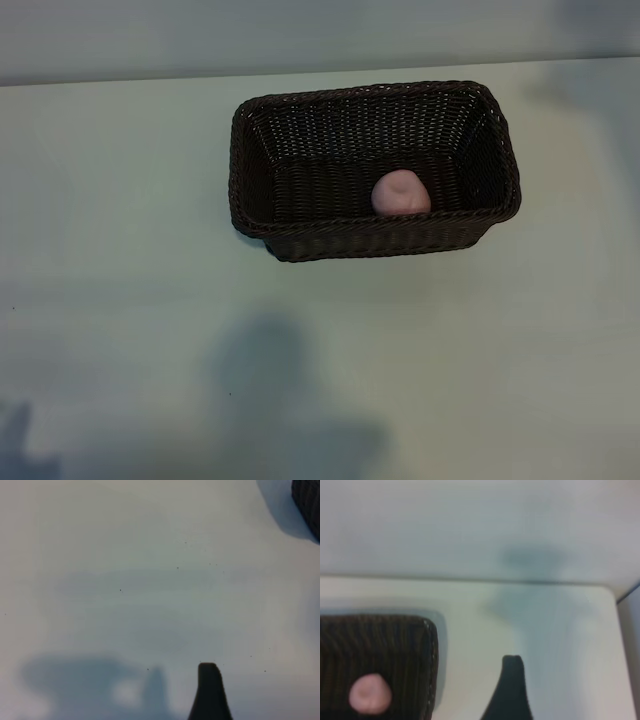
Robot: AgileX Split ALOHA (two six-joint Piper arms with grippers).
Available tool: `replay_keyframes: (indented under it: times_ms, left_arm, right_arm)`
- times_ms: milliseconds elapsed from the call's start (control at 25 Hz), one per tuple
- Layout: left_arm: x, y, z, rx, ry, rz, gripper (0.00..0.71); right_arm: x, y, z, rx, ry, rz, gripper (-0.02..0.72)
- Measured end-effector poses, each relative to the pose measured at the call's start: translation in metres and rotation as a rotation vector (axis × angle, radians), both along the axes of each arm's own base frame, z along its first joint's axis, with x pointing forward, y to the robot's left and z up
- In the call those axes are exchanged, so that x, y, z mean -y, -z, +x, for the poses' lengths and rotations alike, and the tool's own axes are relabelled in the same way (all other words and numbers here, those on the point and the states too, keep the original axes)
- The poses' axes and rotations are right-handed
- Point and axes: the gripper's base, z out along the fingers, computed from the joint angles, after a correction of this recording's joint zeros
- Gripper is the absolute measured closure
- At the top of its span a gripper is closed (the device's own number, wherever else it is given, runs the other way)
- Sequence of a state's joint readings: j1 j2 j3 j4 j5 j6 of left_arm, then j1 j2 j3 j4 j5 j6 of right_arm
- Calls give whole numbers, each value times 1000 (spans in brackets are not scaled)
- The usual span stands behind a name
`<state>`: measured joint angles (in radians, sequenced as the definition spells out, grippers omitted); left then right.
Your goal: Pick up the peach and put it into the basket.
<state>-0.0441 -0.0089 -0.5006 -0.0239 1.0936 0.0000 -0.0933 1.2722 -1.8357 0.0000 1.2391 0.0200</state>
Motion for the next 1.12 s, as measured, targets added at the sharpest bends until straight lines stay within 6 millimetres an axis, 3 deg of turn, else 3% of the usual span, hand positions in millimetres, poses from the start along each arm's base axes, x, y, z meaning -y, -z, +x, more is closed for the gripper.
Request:
replay_keyframes:
  times_ms: [160, 240, 360, 480, 760, 1120]
  left_arm:
    - [0, 0, 0, 0, 0, 0, 180]
    - [0, 0, 0, 0, 0, 0, 180]
    - [0, 0, 0, 0, 0, 0, 180]
    - [0, 0, 0, 0, 0, 0, 180]
    - [0, 0, 0, 0, 0, 0, 179]
    - [0, 0, 0, 0, 0, 0, 179]
  right_arm:
    - [-6, -26, -63, 140, 12, 9, 108]
    - [-10, -33, -108, 222, 14, 7, 108]
    - [-14, -24, -156, 289, 21, -8, 108]
    - [-16, -1, -185, 291, 24, -15, 108]
    - [-20, 72, -227, 270, 22, -17, 108]
    - [-22, 152, -251, 306, 21, -21, 108]
